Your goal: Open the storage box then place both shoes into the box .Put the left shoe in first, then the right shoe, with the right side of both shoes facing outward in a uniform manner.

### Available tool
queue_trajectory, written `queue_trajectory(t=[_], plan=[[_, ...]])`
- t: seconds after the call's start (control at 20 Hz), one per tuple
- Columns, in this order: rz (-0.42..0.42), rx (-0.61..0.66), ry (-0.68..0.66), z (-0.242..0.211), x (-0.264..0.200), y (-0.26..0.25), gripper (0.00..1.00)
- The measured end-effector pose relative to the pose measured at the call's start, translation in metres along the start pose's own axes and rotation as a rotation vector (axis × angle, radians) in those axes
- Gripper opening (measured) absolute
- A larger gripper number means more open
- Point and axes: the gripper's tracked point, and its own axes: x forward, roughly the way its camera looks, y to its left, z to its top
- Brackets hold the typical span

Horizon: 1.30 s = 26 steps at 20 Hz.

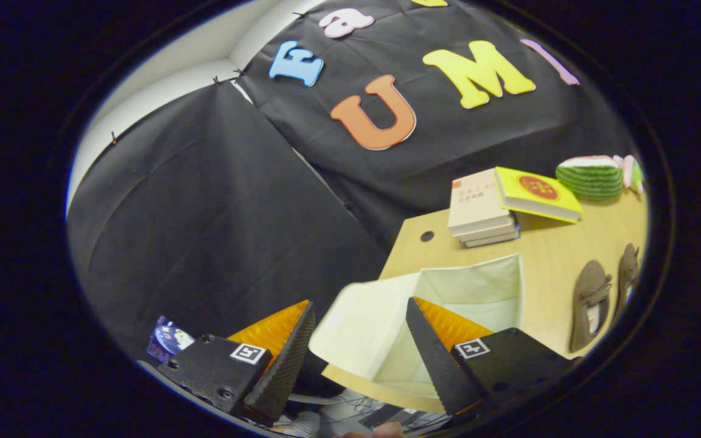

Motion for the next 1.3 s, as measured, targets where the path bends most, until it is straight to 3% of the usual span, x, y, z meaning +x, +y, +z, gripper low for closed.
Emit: queue_trajectory(t=[0.35,0.6,0.85,1.1,1.3], plan=[[-0.230,-0.111,-0.069,0.030,-0.078,-0.099,1.00],[-0.365,-0.087,0.056,0.019,-0.127,-0.201,1.00],[-0.372,0.133,0.254,-0.018,-0.135,-0.291,1.00],[-0.362,0.184,0.497,-0.054,-0.114,-0.359,1.00],[-0.342,0.223,0.626,-0.076,-0.088,-0.386,1.00]])
